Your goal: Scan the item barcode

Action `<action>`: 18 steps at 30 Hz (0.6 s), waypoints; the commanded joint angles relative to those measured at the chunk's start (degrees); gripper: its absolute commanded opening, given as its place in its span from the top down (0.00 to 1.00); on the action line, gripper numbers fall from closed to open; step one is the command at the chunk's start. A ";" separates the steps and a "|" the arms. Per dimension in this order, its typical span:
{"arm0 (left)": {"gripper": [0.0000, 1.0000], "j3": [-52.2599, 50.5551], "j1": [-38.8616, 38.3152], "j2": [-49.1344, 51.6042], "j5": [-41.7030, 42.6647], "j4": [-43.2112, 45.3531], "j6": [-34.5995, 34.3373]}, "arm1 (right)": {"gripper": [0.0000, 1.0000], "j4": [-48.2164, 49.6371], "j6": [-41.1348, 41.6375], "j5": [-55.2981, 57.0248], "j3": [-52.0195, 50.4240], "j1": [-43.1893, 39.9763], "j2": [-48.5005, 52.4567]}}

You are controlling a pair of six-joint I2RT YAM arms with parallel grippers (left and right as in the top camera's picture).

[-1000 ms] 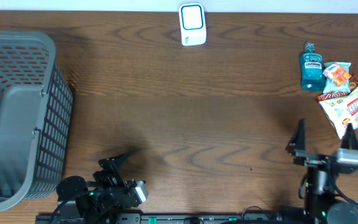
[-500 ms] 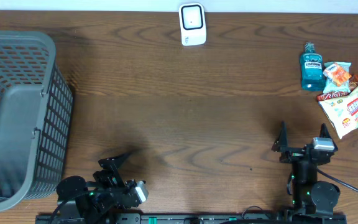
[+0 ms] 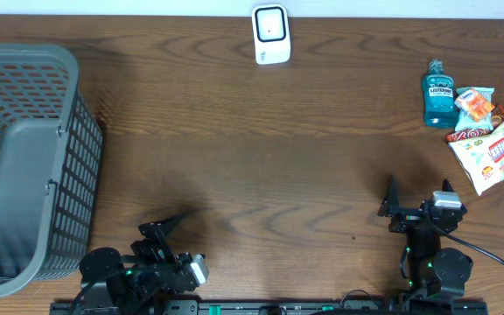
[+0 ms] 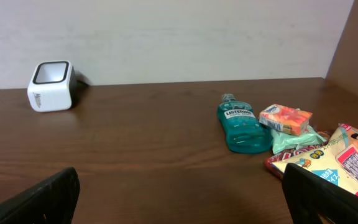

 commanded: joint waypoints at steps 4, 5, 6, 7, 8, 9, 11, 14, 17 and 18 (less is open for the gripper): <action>0.02 0.15 0.31 -0.26 0.96 -0.17 -0.92 | 0.01 -0.17 0.76 -0.42 -0.11 -0.35 -0.35; 0.02 0.15 0.31 -0.26 0.96 -0.15 -0.92 | 0.01 -0.17 0.76 -0.42 -0.11 -0.35 -0.35; 0.02 0.15 0.31 -0.26 0.96 -0.17 -0.92 | 0.01 -0.17 0.76 -0.42 -0.11 -0.35 -0.35; 0.02 0.15 0.31 -0.26 0.96 -0.17 -0.92 | 0.01 -0.20 0.76 -0.42 -0.11 -0.35 -0.35; 0.02 0.15 0.31 -0.26 0.94 -0.15 -0.92 | 0.01 -0.20 0.76 -0.42 -0.11 -0.35 -0.35; 0.02 0.15 0.31 -0.26 0.96 -0.17 -0.92 | 0.01 -0.17 0.76 -0.42 -0.11 -0.35 -0.35; 0.02 0.15 0.31 -0.26 0.96 -0.15 -0.92 | 0.01 -0.17 0.79 -0.42 -0.11 -0.35 -0.35; 0.02 0.15 0.31 -0.26 0.96 -0.15 -0.92 | 0.01 -0.17 0.79 -0.42 -0.11 -0.35 -0.35; 0.02 0.15 0.07 -0.33 0.85 -0.37 -0.92 | 0.01 -0.17 0.76 -0.42 -0.11 -0.35 -0.35; 0.03 0.13 -0.52 -0.33 0.46 -1.09 -0.94 | 0.01 -0.20 0.76 -0.42 -0.11 -0.35 -0.35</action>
